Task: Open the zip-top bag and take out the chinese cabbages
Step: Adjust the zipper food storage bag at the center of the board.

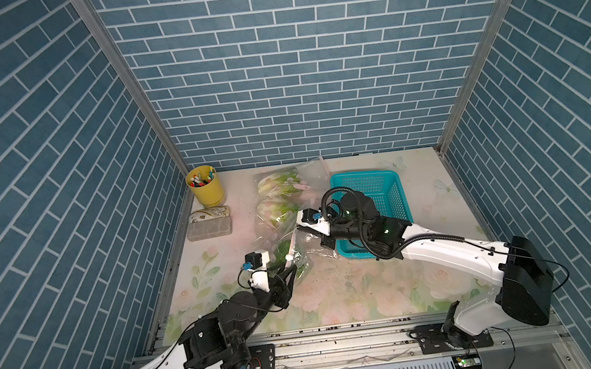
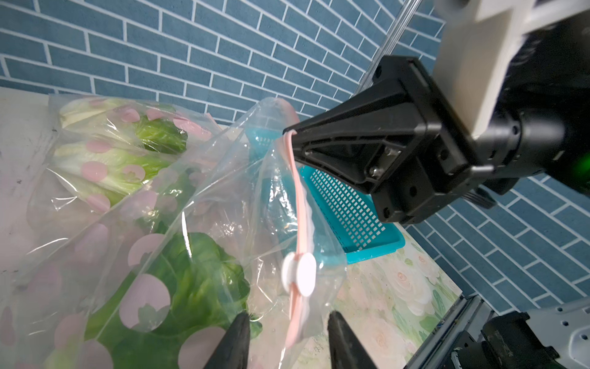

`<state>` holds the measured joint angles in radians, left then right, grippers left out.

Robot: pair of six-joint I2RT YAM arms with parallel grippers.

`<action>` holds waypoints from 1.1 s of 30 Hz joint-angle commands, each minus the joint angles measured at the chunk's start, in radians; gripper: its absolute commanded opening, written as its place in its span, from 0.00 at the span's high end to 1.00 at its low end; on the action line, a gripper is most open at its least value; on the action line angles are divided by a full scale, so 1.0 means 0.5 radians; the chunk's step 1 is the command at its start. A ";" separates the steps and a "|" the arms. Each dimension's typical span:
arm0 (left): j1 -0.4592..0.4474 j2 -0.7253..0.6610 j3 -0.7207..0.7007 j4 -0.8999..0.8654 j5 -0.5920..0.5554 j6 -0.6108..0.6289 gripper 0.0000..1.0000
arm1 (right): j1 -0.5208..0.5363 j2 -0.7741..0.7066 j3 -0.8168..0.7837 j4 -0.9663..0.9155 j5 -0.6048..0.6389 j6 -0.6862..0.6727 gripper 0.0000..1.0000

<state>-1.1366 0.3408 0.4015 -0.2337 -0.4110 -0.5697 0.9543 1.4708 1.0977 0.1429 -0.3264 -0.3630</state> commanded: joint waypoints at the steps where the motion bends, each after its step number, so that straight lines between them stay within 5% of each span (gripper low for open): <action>1: 0.074 0.072 0.055 0.001 0.182 -0.017 0.59 | -0.006 -0.024 0.014 0.049 -0.044 0.046 1.00; 6: 0.086 0.090 0.077 0.005 0.172 -0.005 0.65 | -0.006 -0.027 0.014 0.041 -0.047 0.042 1.00; 10: 0.092 0.037 0.064 -0.023 0.149 -0.017 0.87 | -0.006 -0.030 0.013 0.033 -0.050 0.034 1.00; 25: 0.090 -0.076 0.058 -0.033 0.108 0.020 0.79 | -0.005 -0.021 0.013 0.012 -0.058 0.018 1.00; 30: 0.092 -0.089 0.066 -0.052 0.089 0.027 0.98 | -0.007 -0.021 0.018 0.003 -0.065 0.017 1.00; 33: 0.089 -0.074 0.080 -0.051 0.092 0.049 1.00 | -0.006 -0.016 0.019 -0.009 -0.073 0.014 1.00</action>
<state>-1.0969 0.3050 0.4114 -0.2455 -0.3531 -0.5636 0.9543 1.4708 1.0977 0.1398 -0.3424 -0.3637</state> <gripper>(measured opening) 0.051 0.054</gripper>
